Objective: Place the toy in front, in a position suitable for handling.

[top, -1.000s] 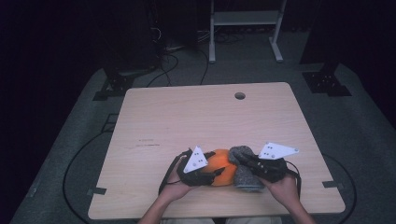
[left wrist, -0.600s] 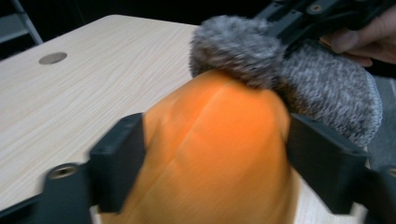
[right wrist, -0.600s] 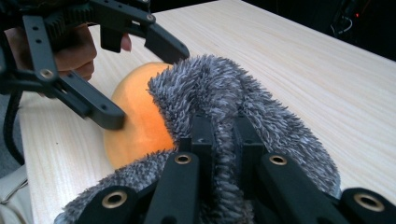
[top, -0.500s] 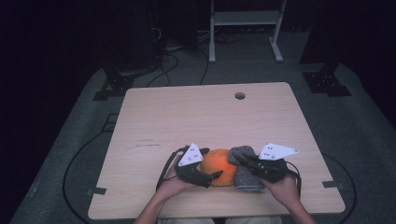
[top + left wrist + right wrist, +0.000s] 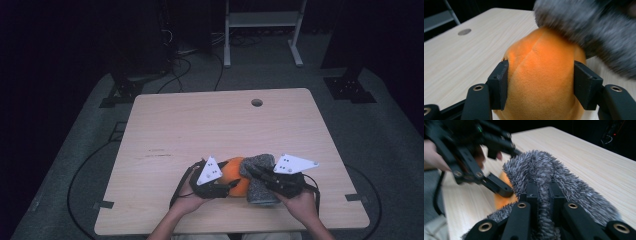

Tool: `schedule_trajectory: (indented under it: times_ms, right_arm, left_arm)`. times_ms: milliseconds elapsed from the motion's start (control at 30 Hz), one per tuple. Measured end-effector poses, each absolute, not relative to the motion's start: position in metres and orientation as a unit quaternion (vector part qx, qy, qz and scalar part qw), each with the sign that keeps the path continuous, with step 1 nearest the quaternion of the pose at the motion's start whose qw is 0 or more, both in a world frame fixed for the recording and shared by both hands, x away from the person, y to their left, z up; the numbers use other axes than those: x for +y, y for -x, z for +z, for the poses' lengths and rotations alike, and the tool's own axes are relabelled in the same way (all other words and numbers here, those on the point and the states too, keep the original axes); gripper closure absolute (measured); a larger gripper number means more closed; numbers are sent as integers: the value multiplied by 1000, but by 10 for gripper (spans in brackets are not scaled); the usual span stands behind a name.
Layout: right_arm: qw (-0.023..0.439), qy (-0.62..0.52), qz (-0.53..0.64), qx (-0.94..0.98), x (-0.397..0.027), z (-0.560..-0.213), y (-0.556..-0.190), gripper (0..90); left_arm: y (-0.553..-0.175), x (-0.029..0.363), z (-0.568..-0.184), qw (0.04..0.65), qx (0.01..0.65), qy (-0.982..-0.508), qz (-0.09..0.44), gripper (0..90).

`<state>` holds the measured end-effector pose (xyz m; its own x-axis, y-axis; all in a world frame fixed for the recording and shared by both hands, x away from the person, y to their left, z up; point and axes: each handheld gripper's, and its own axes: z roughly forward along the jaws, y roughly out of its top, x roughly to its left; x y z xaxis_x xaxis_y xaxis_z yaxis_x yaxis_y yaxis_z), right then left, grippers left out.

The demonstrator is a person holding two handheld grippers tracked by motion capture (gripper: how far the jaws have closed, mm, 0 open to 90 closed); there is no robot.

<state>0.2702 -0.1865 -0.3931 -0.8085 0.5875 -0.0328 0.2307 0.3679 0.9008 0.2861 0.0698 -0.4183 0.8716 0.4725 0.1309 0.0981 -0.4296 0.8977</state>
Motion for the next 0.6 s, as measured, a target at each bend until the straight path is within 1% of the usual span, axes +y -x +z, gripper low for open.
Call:
schedule_trajectory:
  times_ms: [100, 233, 367, 400, 433, 467, 533, 600]
  right_arm:
    - [173, -271, 497, 806, -194, -402, -279, 814]
    - [175, -302, 484, 803, -204, -408, -285, 813]
    - [178, -266, 505, 801, -190, -395, -273, 813]
    - [186, -255, 495, 809, -183, -397, -271, 814]
    - [186, -255, 495, 809, -183, -397, -271, 814]
    - [186, -255, 491, 812, -183, -399, -273, 814]
    - [171, -263, 494, 811, -187, -403, -276, 814]
    - [168, -266, 490, 813, -190, -406, -277, 814]
  left_arm:
    - [-289, 77, -416, 522, 184, -815, 171, 384]
    - [-291, 82, -416, 520, 195, -814, 171, 385]
    - [-288, 75, -417, 515, 181, -820, 173, 382]
    - [-287, 75, -417, 514, 176, -821, 173, 358]
    - [-287, 75, -417, 513, 172, -823, 172, 358]
    - [-288, 76, -418, 518, 172, -822, 164, 334]
    - [-292, 81, -419, 531, 176, -817, 137, 241]
    - [-298, 88, -420, 529, 193, -815, 135, 154]
